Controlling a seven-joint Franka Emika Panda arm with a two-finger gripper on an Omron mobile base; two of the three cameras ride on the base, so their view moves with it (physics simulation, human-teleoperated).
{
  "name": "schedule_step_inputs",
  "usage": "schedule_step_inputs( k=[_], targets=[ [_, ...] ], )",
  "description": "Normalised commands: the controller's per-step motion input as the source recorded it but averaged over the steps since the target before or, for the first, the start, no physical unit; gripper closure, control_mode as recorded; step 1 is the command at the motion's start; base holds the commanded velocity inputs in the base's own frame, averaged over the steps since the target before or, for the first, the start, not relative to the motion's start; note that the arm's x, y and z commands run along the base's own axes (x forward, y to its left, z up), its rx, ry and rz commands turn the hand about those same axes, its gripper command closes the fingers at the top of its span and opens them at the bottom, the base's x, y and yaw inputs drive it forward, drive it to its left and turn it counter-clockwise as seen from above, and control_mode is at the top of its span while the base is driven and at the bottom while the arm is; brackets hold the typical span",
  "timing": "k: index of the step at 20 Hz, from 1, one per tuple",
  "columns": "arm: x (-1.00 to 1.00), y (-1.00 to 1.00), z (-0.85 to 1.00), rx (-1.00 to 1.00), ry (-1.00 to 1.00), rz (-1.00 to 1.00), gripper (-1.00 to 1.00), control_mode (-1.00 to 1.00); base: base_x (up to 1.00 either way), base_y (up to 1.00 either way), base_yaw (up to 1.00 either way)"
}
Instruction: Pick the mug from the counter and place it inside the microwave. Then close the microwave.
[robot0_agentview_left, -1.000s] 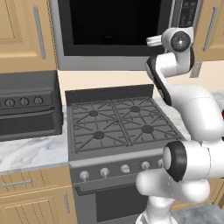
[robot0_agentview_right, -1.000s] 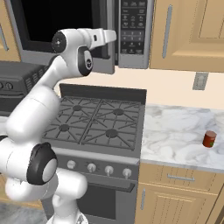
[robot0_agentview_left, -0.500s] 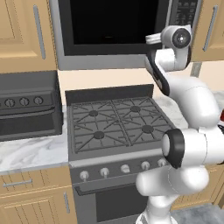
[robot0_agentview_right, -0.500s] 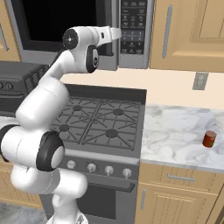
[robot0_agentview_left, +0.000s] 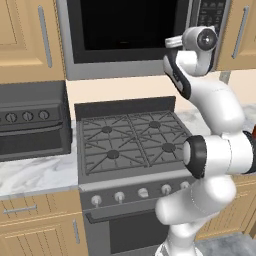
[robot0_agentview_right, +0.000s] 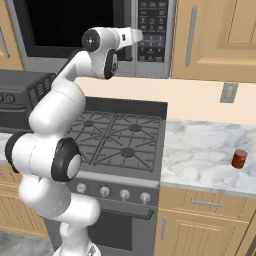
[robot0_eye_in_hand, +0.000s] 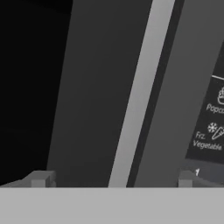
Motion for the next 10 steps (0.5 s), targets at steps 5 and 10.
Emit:
schedule_step_inputs(
  k=[5,10],
  targets=[
    [0.42,0.0,0.0,0.0,0.0,0.01,-1.0,-1.0,0.0,0.0,0.0],
    [0.4,0.0,0.0,0.0,0.0,0.0,-1.0,-1.0,0.0,0.0,0.0]
  ],
)
